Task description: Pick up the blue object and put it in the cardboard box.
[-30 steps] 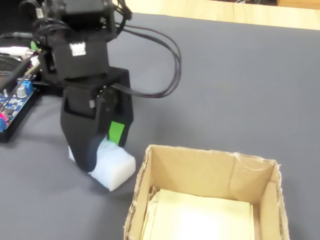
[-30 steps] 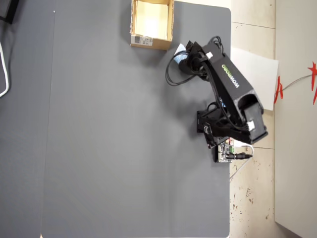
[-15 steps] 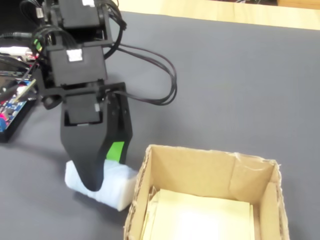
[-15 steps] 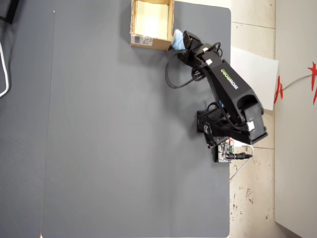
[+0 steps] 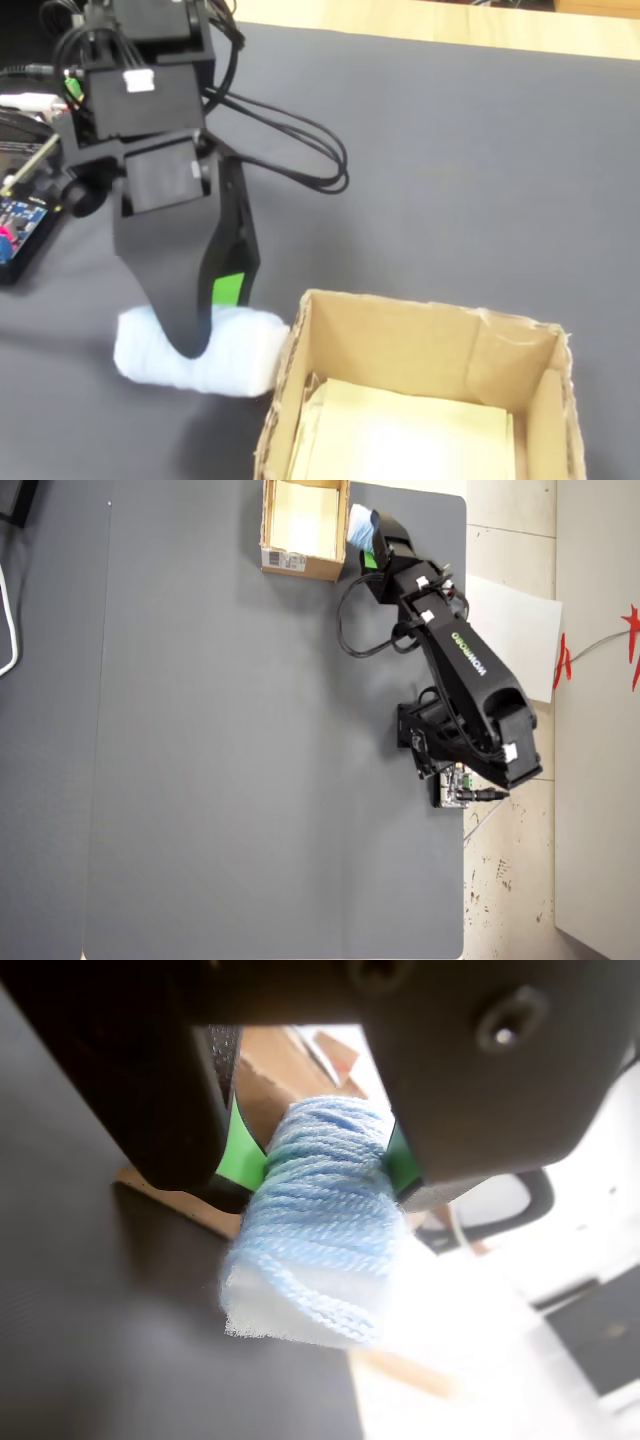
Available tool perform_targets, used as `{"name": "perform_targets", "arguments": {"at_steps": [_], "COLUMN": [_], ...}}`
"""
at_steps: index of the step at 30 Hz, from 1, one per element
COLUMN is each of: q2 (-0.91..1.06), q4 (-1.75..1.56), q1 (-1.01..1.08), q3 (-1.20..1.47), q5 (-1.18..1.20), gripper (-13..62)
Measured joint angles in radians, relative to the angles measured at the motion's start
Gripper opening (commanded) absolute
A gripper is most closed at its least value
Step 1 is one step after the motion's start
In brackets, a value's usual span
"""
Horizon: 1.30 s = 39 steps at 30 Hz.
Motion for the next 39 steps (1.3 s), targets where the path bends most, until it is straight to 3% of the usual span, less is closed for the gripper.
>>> {"name": "perform_targets", "arguments": {"at_steps": [14,21,29,32,39], "q2": [0.126,0.13,-0.067,-0.097,-0.164], "q4": [-0.008,-0.023,0.097,0.152,0.247], "q1": [-0.046,-0.247,-0.347,-0.35,-0.35], "q3": [0.0,-0.089,-0.287,-0.31,-0.422], "q5": [0.008,0.041,0.023,0.009,-0.017], "gripper": [15.4,15.4,16.0,22.8,30.0]}}
